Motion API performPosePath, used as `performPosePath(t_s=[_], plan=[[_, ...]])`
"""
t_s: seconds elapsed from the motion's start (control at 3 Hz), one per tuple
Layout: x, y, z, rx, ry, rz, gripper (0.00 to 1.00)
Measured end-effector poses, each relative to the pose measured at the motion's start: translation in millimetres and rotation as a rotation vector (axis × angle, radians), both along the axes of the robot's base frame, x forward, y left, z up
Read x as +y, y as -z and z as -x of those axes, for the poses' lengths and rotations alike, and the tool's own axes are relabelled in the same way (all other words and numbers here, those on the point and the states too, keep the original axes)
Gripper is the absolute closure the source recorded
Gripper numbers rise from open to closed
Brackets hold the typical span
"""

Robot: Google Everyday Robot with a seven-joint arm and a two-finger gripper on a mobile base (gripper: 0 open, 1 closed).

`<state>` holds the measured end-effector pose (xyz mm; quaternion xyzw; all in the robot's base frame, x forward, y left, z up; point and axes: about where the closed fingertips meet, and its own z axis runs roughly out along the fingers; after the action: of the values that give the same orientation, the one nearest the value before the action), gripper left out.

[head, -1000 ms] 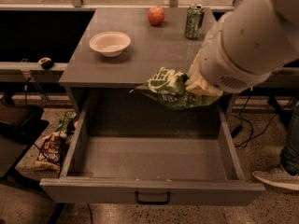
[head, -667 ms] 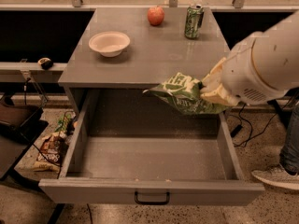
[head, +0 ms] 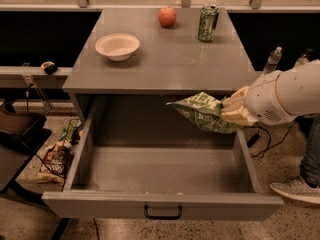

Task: Place green jalapeno chip bag into top drawer

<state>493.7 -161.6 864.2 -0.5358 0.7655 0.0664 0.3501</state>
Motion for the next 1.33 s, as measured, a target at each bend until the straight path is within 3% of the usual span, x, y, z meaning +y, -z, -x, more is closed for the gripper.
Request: performPosePath(t_s=[0.33, 0.67, 1.0, 1.33], plan=[[3.4, 34.8, -28.8, 0.044, -0.033, -0.067, 1.00], [15.2, 56.8, -38.8, 0.100, -0.080, -0.077, 1.00], [16.2, 58.4, -38.9, 0.104, -0.082, -0.079, 1.00], [32.0, 79.6, -32.7, 0.143, -0.100, -0.092, 0.97]])
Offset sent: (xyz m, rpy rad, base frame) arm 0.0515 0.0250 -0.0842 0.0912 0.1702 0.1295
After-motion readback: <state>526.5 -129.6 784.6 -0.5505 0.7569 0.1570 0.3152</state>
